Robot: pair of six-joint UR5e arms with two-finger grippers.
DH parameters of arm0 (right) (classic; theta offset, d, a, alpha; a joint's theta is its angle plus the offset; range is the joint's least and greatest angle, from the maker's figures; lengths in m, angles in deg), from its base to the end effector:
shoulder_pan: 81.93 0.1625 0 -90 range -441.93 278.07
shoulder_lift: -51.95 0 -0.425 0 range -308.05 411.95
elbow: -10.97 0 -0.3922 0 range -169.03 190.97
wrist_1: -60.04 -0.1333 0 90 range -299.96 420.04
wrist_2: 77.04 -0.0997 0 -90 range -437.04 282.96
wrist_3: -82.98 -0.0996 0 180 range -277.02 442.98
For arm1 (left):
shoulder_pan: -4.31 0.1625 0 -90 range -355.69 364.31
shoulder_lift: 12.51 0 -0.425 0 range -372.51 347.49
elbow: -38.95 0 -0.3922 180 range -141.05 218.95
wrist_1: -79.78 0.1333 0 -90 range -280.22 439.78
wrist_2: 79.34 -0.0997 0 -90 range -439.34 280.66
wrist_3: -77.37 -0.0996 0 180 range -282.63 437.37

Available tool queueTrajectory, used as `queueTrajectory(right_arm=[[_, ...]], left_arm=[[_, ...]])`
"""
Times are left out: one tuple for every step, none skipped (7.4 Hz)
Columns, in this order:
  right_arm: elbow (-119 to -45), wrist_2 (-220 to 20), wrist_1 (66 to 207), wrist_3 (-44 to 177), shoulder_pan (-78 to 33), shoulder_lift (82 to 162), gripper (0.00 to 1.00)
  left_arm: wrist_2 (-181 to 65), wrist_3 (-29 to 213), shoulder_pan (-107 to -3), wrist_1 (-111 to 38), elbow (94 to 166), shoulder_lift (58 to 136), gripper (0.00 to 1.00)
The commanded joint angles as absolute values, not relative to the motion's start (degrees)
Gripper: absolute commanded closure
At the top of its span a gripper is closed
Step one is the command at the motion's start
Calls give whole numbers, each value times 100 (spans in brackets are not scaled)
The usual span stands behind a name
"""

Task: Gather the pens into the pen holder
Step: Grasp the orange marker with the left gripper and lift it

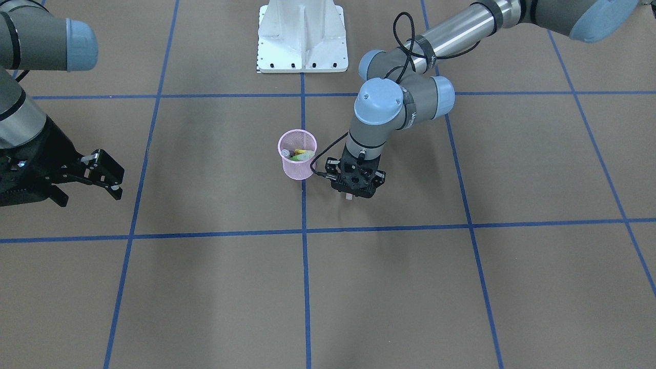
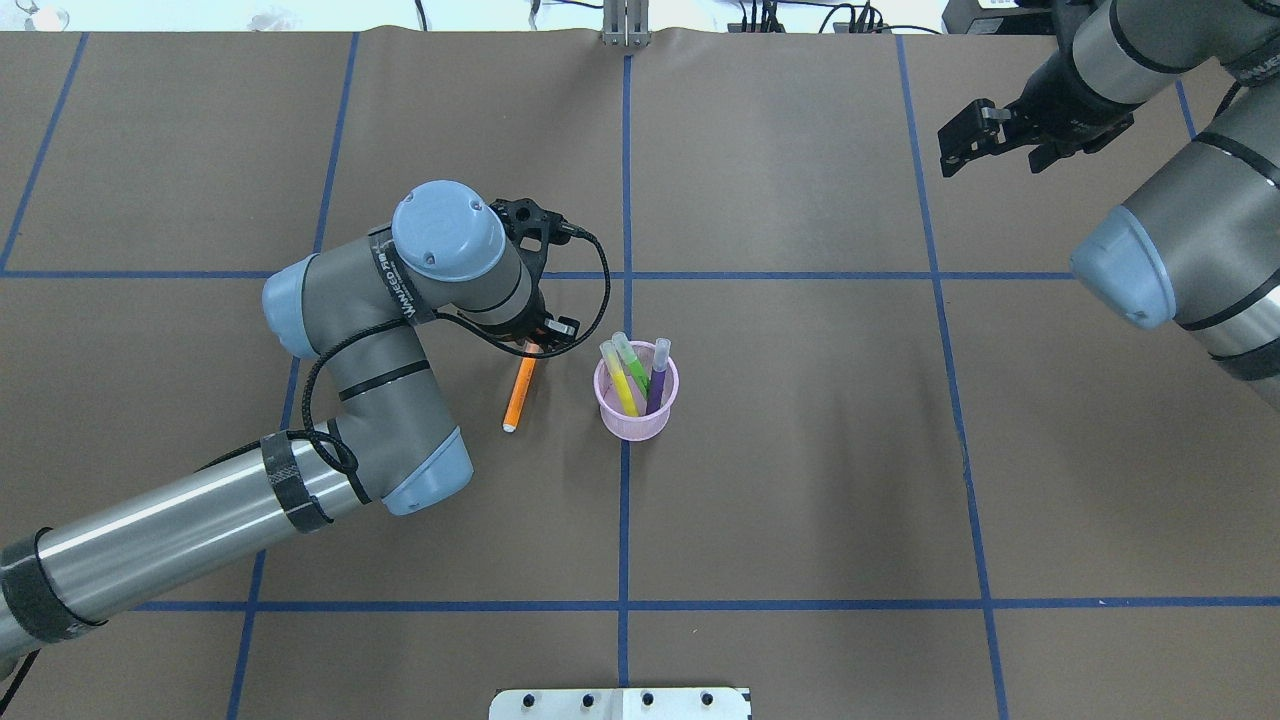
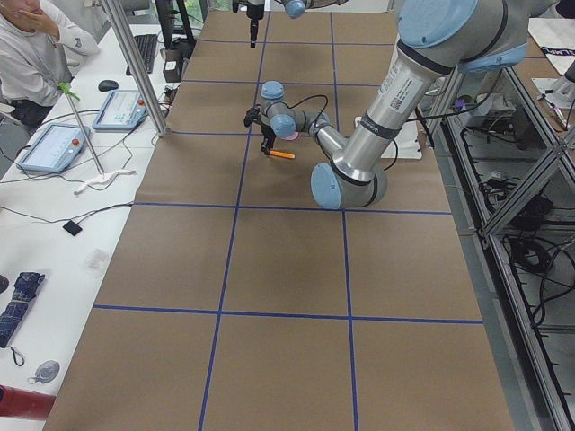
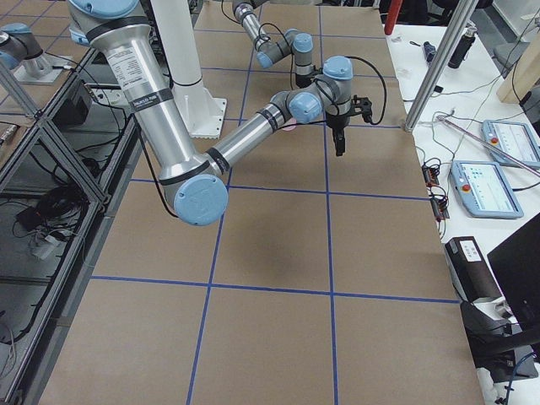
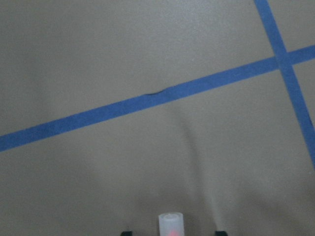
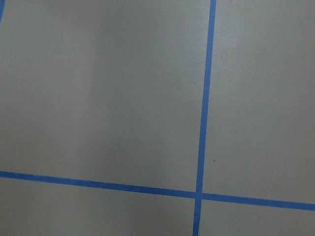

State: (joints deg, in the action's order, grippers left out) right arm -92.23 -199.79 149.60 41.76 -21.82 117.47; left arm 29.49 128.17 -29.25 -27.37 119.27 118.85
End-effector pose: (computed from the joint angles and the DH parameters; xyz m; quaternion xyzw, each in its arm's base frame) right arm -0.2384 -0.5742 0.3139 0.1000 -0.3990 -0.0021 0.9115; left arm 0.5701 -0.4996 0.2625 0.1219 0.4167 0.1117 0.8939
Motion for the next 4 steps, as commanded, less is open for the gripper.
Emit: queueTrajectory(right_arm=[[-9222, -19964, 14960, 4176, -2190, 11743, 0], [-9213, -19947, 14960, 4176, -2190, 11743, 0], [-9204, -19947, 14960, 4176, -2190, 11743, 0], [-9204, -19947, 14960, 4176, -2190, 11743, 0]], left_arm=[[2947, 12808, -2944, -2596, 12007, 11871, 62], [2938, 12817, -2935, -2587, 11973, 11862, 62], [2929, 12817, -2909, -2587, 11938, 11862, 62], [2929, 12817, -2909, -2587, 11928, 11862, 62]])
